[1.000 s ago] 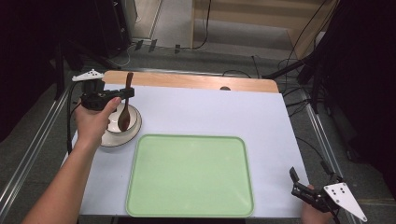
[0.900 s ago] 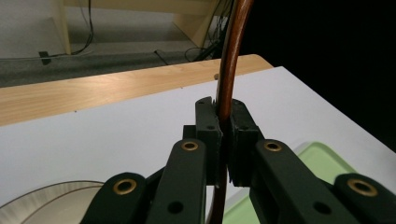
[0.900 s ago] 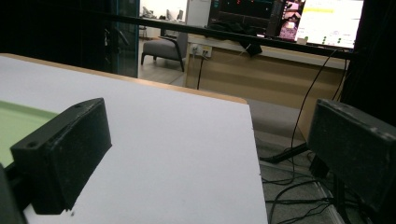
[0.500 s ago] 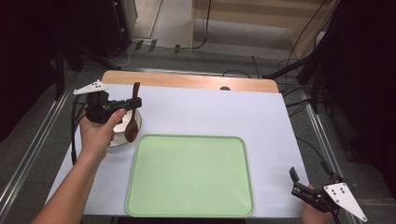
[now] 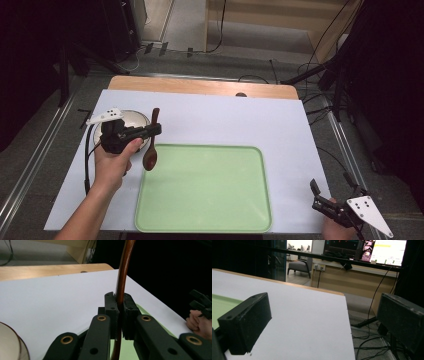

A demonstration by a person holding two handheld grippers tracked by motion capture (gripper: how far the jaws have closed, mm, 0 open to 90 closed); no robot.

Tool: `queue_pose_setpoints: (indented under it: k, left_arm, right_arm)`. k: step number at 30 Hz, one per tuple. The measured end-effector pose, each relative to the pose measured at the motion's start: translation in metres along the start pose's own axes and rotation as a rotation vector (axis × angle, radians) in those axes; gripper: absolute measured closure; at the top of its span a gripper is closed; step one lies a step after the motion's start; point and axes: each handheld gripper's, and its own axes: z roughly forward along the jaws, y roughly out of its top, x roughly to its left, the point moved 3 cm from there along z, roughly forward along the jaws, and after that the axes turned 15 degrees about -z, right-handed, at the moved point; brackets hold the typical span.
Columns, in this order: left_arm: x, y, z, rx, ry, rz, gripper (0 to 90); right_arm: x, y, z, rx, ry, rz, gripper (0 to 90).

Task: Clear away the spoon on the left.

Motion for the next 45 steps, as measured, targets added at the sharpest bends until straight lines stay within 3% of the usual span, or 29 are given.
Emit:
queue_pose_setpoints:
  k: [3, 4, 10, 18, 19, 20, 30, 35, 37, 39, 40, 41, 43, 45]
  left_arm:
    - [0.001, -0.007, 0.001, -0.003, 0.014, 0.011, 85.6]
    - [0.003, -0.013, 0.001, -0.004, -0.009, -0.02, 85.6]
    - [0.005, -0.034, 0.004, 0.033, -0.022, -0.035, 85.6]
    - [0.014, -0.059, 0.005, 0.088, -0.092, -0.112, 85.6]
    - [0.017, -0.064, 0.005, 0.096, -0.131, -0.137, 85.6]
    - [0.017, -0.066, 0.006, 0.098, -0.136, -0.147, 85.6]
    - [0.025, -0.089, 0.015, 0.148, -0.147, -0.182, 85.4]
    - [0.025, -0.091, 0.017, 0.16, -0.171, -0.169, 84.3]
    - [0.028, -0.092, 0.019, 0.156, -0.159, -0.182, 73.2]
    - [0.029, -0.092, 0.02, 0.161, -0.179, -0.189, 69.8]
    - [0.03, -0.092, 0.021, 0.163, -0.188, -0.192, 59.2]
    - [0.03, -0.092, 0.021, 0.166, -0.182, -0.183, 59.2]
    - [0.031, -0.092, 0.021, 0.171, -0.21, -0.184, 40.7]
    - [0.031, -0.092, 0.021, 0.17, -0.217, -0.183, 31.2]
  right_arm:
    - [0.0, 0.0, 0.0, 0.0, 0.0, 0.0, 0.0]
    - [0.0, 0.0, 0.0, 0.0, 0.0, 0.0, 0.0]
    - [0.0, 0.0, 0.0, 0.0, 0.0, 0.002, 0.0]
    - [0.0, 0.0, 0.0, 0.0, -0.002, 0.001, 0.0]
    - [0.0, 0.0, 0.0, 0.0, -0.001, 0.001, 0.0]
    - [0.0, 0.0, 0.0, 0.0, -0.001, 0.0, 0.0]
    - [0.0, 0.0, 0.0, 0.0, -0.005, 0.0, 0.0]
    - [0.0, 0.0, -0.001, -0.002, -0.004, 0.004, 0.0]
    - [0.0, 0.0, -0.001, -0.001, -0.004, 0.002, 0.0]
    - [0.0, 0.0, -0.001, 0.0, -0.004, 0.0, 0.0]
    - [0.0, 0.0, -0.001, 0.0, -0.002, -0.001, 0.0]
    - [0.0, 0.0, -0.001, 0.0, -0.002, -0.001, 0.0]
    - [0.0, 0.0, -0.001, -0.003, -0.003, 0.002, 0.0]
    - [0.0, 0.0, -0.001, 0.001, -0.004, 0.0, 0.0]
